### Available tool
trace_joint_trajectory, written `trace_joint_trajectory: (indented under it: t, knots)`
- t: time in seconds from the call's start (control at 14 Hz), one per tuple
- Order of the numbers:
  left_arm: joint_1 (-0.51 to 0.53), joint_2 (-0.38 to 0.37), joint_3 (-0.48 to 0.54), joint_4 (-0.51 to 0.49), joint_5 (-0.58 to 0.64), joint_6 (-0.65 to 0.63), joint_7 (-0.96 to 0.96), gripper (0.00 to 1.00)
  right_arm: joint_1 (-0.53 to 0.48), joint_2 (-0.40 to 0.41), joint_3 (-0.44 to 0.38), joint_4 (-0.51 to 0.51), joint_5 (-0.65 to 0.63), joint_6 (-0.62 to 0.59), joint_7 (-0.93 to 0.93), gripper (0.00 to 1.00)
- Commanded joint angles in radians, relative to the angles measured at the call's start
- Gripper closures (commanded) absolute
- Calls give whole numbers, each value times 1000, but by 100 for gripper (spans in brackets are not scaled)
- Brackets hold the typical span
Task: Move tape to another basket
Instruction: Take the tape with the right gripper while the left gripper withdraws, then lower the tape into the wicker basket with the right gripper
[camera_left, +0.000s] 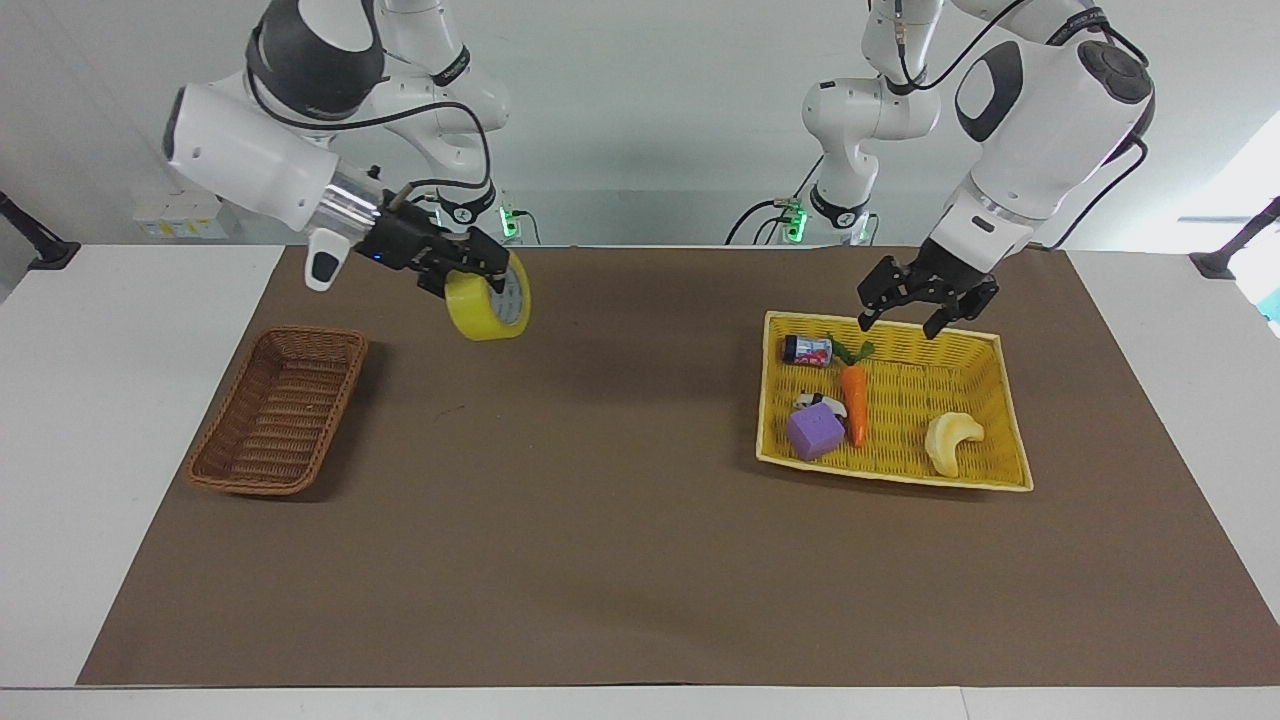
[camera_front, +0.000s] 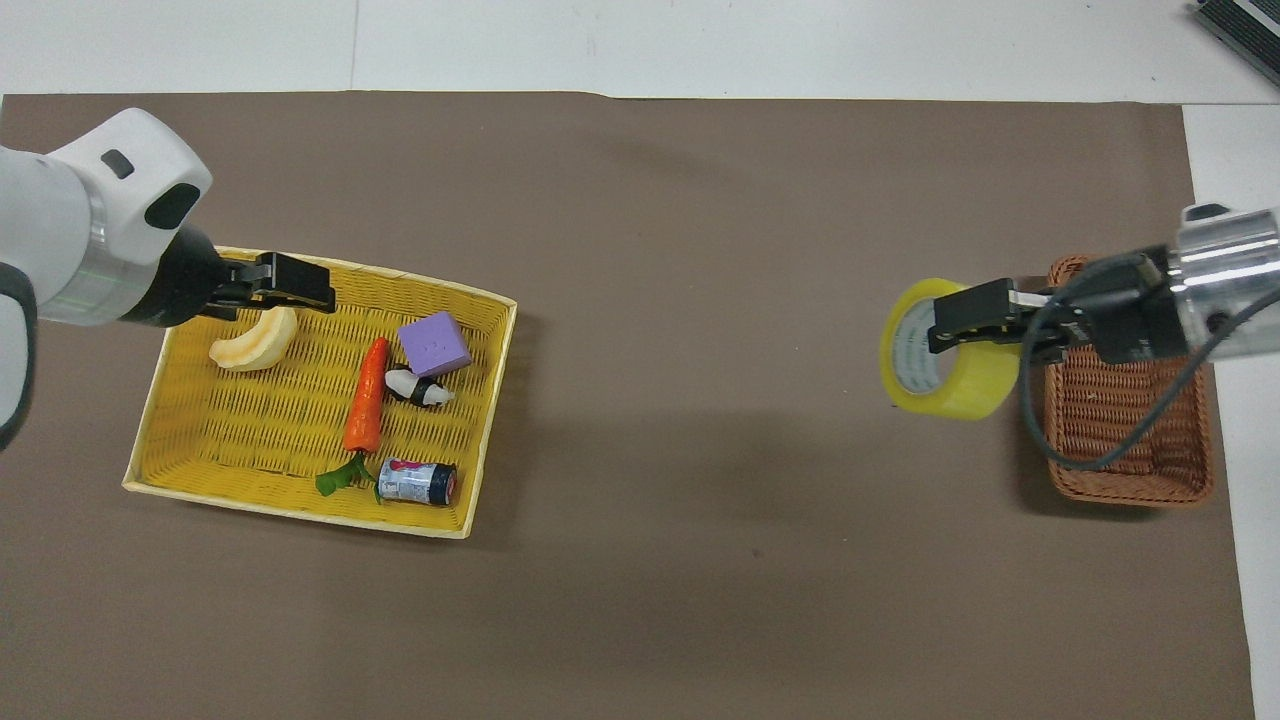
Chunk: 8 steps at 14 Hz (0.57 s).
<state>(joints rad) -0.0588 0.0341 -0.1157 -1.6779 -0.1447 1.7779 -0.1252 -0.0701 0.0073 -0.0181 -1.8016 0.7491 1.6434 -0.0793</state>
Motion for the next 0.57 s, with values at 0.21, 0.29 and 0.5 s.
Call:
trace_joint_trajectory:
  t: [0.21, 0.29, 0.5]
  knots:
    - [108, -40, -6, 44, 111, -167, 130, 0, -97, -26, 15, -13, -410, -28, -289, 100]
    - [106, -34, -7, 73, 140, -217, 130, 0, -102, -26, 13, -16, -434, -4, -283, 100]
    - [103, -16, -13, 153, 178, -340, 157, 0, -135, -10, 17, -31, -563, 71, -325, 100]
